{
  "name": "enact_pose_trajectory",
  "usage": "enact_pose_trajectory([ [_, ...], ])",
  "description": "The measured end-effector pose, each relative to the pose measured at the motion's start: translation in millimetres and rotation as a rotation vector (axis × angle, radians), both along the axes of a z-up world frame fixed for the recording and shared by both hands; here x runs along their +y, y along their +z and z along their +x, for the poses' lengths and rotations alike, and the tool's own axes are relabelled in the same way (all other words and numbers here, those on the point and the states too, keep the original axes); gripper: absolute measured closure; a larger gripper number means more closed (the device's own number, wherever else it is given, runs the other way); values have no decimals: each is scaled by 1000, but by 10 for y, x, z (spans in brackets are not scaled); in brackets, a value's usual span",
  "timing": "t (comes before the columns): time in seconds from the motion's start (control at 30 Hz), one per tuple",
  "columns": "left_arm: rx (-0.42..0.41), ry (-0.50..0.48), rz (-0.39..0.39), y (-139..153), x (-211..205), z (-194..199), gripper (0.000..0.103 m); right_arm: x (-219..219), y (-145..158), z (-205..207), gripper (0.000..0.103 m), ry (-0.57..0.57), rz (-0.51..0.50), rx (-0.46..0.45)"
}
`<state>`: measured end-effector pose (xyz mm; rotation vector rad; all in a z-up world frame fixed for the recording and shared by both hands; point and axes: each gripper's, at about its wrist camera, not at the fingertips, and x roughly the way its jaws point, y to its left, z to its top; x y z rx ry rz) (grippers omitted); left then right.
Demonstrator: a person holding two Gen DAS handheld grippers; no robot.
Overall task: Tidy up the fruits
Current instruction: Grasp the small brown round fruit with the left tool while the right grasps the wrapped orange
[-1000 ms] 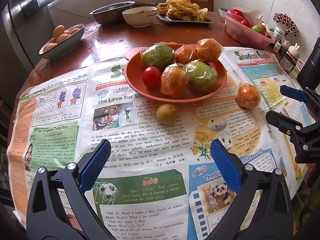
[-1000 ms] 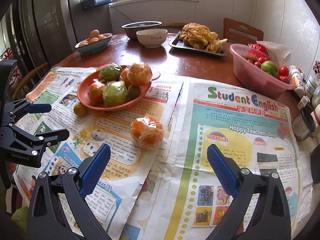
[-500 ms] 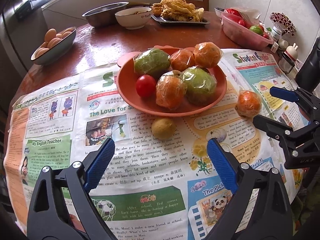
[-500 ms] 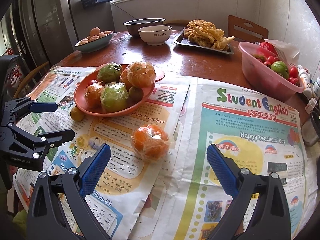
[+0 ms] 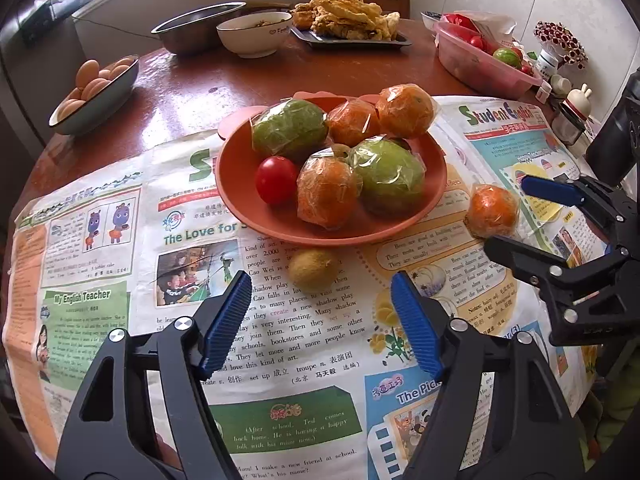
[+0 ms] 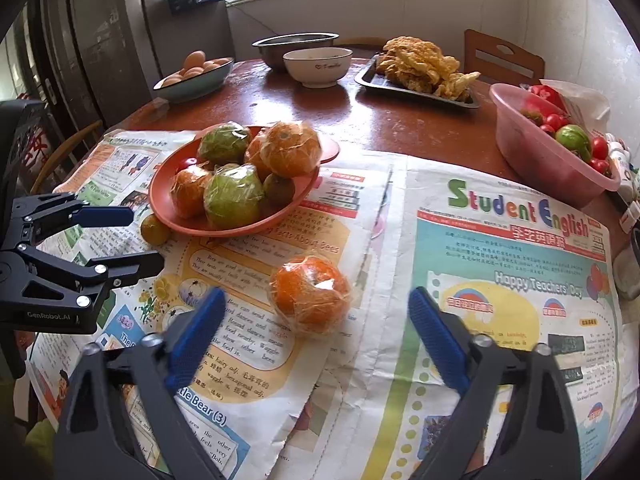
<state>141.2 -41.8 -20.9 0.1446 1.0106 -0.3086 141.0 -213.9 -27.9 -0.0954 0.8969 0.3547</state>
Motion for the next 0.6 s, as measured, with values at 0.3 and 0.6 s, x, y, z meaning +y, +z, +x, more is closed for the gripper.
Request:
enact_pose_trajectory([
  [0.3, 20, -18, -17, -31, -29, 56, 61, 41, -45, 19, 58, 42, 22, 6],
  [0.6, 26, -36, -26, -19, -52, 97, 76, 33, -37, 3, 59, 50, 26, 8],
])
